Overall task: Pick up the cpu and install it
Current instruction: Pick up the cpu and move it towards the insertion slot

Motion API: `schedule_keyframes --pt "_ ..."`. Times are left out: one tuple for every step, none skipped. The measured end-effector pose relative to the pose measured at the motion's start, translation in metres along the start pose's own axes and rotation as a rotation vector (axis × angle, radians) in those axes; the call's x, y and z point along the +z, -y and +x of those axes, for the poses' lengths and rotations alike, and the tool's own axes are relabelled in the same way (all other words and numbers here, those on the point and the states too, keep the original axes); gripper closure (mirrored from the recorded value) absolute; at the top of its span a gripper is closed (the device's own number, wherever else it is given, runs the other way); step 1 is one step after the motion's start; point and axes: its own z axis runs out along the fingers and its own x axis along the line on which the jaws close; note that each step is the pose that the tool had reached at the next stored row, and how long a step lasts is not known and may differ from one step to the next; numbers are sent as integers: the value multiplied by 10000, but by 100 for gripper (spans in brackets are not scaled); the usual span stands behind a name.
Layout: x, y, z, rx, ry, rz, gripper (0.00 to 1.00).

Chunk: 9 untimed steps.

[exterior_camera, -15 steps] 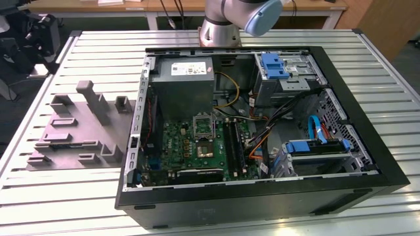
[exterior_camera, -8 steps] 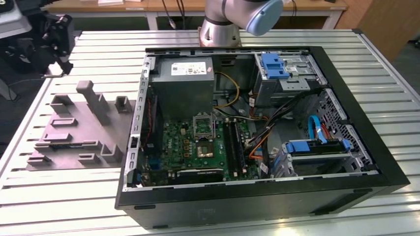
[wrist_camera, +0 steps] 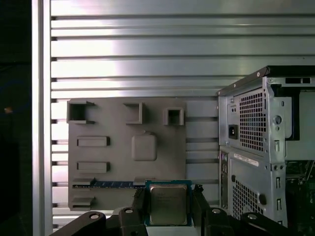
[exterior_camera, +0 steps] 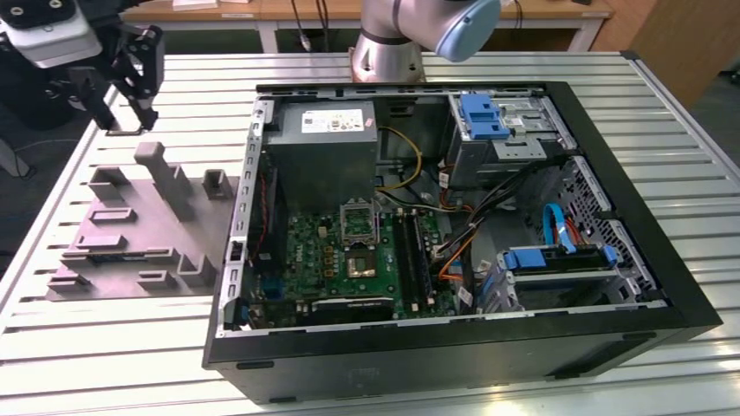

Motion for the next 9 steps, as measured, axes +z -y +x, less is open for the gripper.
schedule_keyframes --pt "0 -1 -34 0 0 1 53" --pt "0 -2 -73 0 -1 1 53" --pt "0 -3 -111 0 -1 1 53" --pt "1 -5 -149 -1 0 0 53" --pt "1 -6 -187 -1 -1 0 53" --pt "2 -8 -225 0 0 0 53" --pt "2 -9 -264 0 -1 1 53" --pt "2 -10 -302 0 -1 1 53" --pt "3 -11 -342 0 0 0 53"
